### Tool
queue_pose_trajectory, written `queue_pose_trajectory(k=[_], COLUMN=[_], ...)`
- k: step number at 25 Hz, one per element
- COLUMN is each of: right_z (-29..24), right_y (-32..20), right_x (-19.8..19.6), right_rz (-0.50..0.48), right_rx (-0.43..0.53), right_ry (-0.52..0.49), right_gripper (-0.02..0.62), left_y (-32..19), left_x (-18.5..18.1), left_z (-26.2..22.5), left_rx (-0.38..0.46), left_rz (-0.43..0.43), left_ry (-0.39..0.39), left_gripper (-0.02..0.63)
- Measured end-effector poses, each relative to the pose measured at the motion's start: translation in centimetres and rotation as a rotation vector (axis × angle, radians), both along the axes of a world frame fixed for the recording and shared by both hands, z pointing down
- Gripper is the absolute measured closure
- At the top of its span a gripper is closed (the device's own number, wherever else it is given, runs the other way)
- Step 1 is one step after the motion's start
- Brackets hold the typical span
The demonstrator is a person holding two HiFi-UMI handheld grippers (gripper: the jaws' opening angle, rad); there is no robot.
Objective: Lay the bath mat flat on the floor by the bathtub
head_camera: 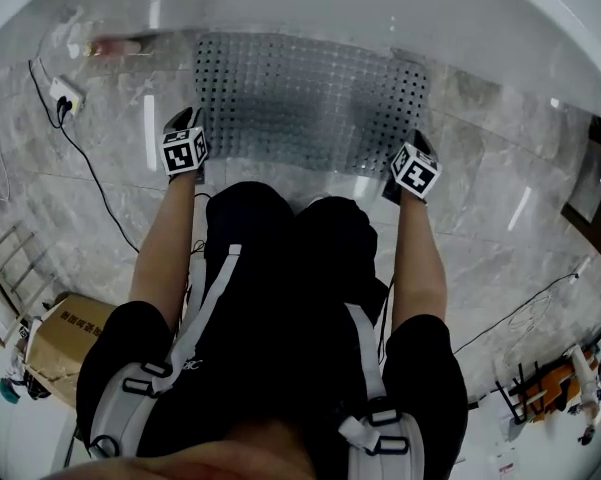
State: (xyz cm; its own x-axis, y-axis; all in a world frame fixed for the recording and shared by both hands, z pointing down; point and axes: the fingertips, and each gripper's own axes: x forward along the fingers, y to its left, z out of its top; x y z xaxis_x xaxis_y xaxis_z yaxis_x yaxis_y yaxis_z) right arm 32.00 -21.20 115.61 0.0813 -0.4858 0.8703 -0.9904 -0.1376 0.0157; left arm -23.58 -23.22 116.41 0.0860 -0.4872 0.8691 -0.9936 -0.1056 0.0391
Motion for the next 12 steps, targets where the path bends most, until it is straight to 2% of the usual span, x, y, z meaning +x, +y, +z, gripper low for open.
queue_pose_trajectory(k=[1, 3, 6, 9, 12], right_z=[-2.5, -8.7, -21.0, -35.2, -50.0], right_y=[-0.4, -1.3, -2.2, -2.3, -1.9], right_x=[-1.4, -4.1, -7.2, -9.6, -11.3], right_rz=[-0.043, -0.098, -0.12, -0.165, -0.205], right_rx=[0.018, 0.054, 0.138, 0.241, 0.362], right_ry=[-0.018, -0.067, -0.131, -0.134, -0.111], right_gripper=[0.589, 0.589, 0.589, 0.591, 0.59], left_y=[-0.6, -1.8, -2.6, -2.5, -1.9], left_x=[0.3, 1.7, 4.9, 7.7, 9.4], left_z=[-2.7, -9.7, -22.6, -36.6, -50.9], left_rx=[0.032, 0.112, 0.213, 0.286, 0.368], left_rz=[0.016, 0.07, 0.101, 0.097, 0.104], left_ry=[-0.004, 0.002, 0.064, 0.129, 0.153], left_gripper=[0.604, 0.604, 0.604, 0.604, 0.604])
